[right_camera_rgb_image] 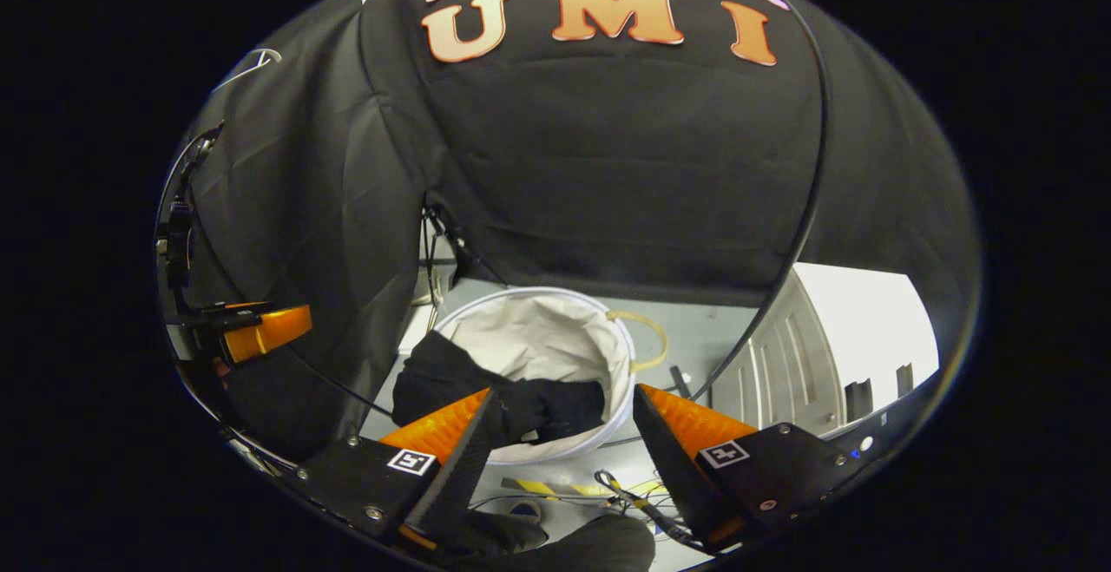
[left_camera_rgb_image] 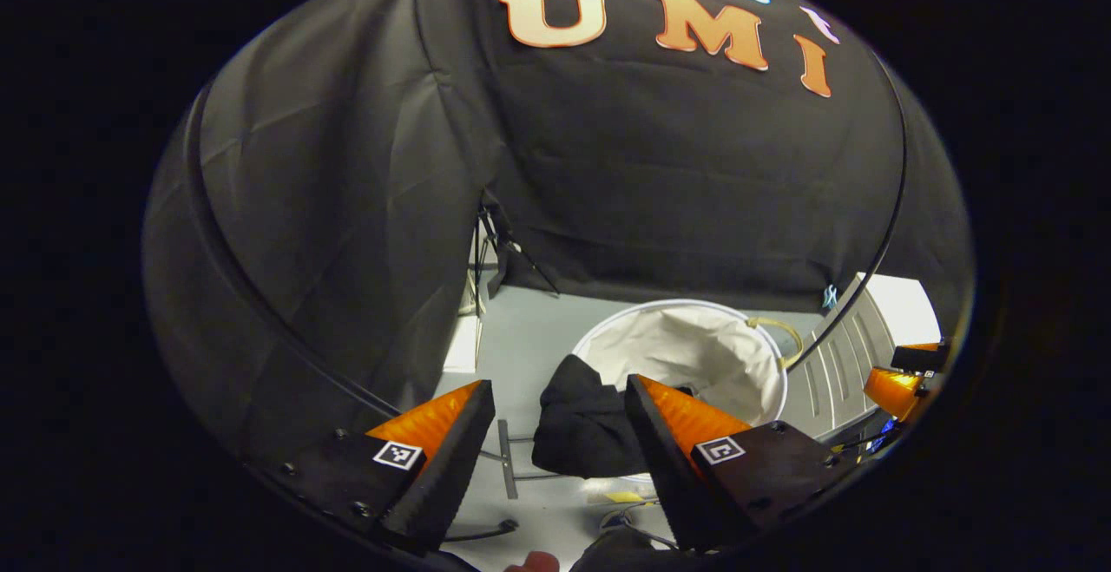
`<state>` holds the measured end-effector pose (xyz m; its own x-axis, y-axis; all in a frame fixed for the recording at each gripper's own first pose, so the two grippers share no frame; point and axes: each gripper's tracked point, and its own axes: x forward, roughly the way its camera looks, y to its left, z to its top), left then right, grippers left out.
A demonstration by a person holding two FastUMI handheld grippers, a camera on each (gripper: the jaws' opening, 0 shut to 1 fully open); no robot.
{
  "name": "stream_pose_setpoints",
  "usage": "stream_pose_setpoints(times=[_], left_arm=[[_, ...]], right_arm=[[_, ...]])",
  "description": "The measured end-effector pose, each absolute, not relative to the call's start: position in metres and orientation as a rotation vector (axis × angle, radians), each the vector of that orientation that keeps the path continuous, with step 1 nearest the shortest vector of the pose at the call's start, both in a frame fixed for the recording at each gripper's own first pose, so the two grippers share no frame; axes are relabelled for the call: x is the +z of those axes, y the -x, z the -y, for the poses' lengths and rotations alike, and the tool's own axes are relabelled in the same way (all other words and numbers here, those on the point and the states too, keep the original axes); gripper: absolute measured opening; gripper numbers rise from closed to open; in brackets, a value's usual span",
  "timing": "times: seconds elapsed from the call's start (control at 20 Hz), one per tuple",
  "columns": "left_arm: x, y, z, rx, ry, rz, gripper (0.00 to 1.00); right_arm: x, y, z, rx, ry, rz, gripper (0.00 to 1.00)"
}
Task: Grasp the clothes on the hanger with both hands and then place them into the laundry hamper below.
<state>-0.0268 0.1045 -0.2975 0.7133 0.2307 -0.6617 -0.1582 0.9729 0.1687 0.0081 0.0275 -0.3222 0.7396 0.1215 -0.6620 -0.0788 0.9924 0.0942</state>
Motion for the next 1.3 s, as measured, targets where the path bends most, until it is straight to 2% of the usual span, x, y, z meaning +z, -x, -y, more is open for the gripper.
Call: stream_pose_setpoints(times=[0.1, 0.15, 0.7, 0.75, 0.8, 0.85, 1.0, 1.05, 1.1, 1.25, 1.3], left_arm=[[-0.267, 0.018, -0.101, 0.216, -0.085, -0.649, 0.96], [-0.246, 0.013, -0.1, 0.215, -0.079, -0.602, 0.99], [-0.068, -0.026, -0.078, 0.17, -0.023, -0.188, 0.99], [-0.058, -0.029, -0.073, 0.148, -0.013, -0.164, 1.0], [-0.049, -0.03, -0.068, 0.136, -0.008, -0.136, 1.0], [-0.039, -0.03, -0.067, 0.131, -0.008, -0.113, 1.0], [-0.011, -0.022, -0.067, 0.121, 0.001, -0.058, 1.0], [-0.003, -0.023, -0.068, 0.115, 0.01, -0.047, 0.99], [0.005, -0.022, -0.068, 0.11, 0.015, -0.032, 0.99], [0.018, -0.02, -0.069, 0.11, 0.008, -0.001, 0.99], [0.021, -0.018, -0.07, 0.111, 0.007, 0.006, 0.99]], right_arm=[[-0.291, -0.01, -0.012, 0.08, -0.045, -0.668, 0.94], [-0.276, -0.012, -0.007, 0.068, -0.039, -0.634, 0.94], [-0.087, -0.052, 0.022, -0.003, -0.083, -0.229, 0.94], [-0.073, -0.054, 0.029, -0.005, -0.078, -0.202, 0.94], [-0.061, -0.055, 0.033, -0.006, -0.072, -0.173, 1.0], [-0.048, -0.057, 0.037, -0.011, -0.063, -0.147, 0.94], [-0.017, -0.055, 0.041, -0.021, -0.051, -0.082, 0.94], [-0.009, -0.054, 0.041, -0.019, -0.052, -0.063, 1.0], [-0.002, -0.051, 0.041, -0.016, -0.05, -0.05, 0.94], [0.022, -0.046, 0.044, -0.019, -0.018, 0.0, 0.94], [0.029, -0.046, 0.043, -0.022, -0.001, 0.013, 1.0]])
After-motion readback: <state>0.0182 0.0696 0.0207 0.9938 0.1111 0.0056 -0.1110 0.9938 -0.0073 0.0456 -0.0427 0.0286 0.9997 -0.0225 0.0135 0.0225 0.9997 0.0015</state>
